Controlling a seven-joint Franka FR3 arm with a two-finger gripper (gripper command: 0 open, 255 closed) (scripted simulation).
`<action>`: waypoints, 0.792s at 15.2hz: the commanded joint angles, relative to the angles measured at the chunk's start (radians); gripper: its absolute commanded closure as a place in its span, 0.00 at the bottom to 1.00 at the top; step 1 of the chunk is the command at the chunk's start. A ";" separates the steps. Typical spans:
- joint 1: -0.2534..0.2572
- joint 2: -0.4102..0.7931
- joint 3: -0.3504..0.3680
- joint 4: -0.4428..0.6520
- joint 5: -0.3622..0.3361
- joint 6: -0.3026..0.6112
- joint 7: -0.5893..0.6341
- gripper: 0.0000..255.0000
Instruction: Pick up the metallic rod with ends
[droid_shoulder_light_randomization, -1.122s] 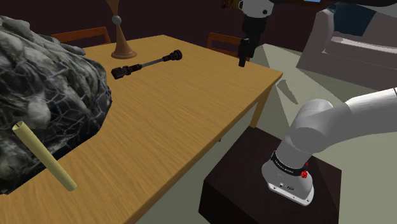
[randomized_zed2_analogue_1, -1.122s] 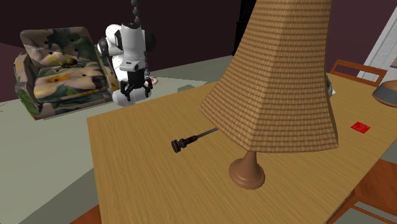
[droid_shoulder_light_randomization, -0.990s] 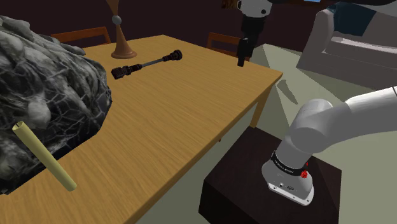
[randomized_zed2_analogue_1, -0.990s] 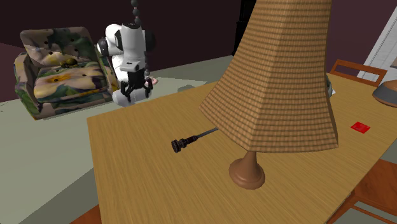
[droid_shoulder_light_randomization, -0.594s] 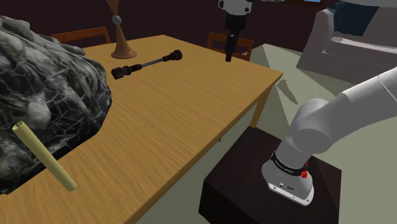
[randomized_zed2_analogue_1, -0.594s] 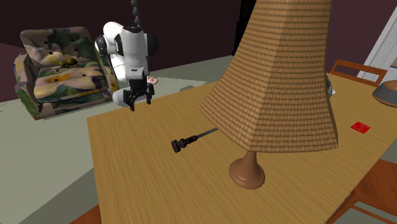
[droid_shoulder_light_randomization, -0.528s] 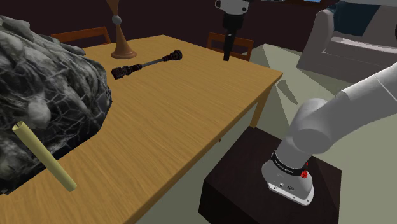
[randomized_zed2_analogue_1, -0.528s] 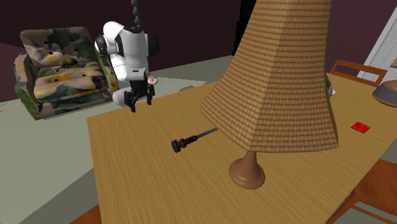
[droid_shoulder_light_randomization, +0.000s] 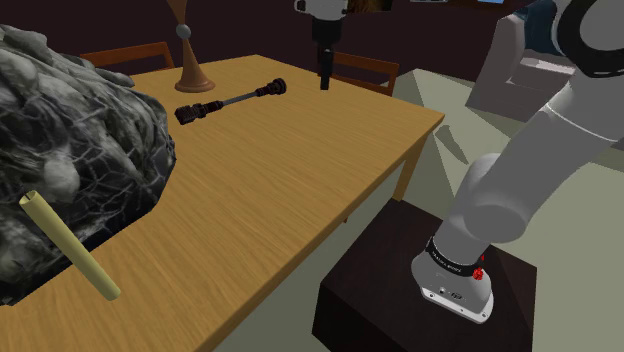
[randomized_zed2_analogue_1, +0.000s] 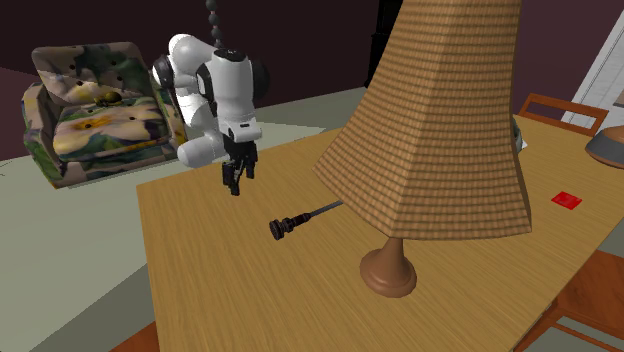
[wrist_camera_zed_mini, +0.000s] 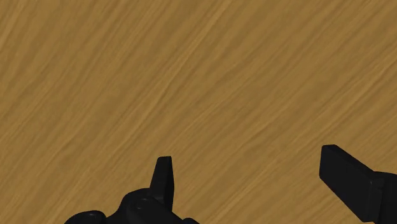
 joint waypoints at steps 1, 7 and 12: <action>0.018 0.072 0.000 0.067 0.015 0.005 -0.078 0.00; 0.051 0.285 0.018 0.298 0.059 -0.017 -0.296 0.00; 0.073 0.457 0.057 0.513 0.084 -0.065 -0.457 0.00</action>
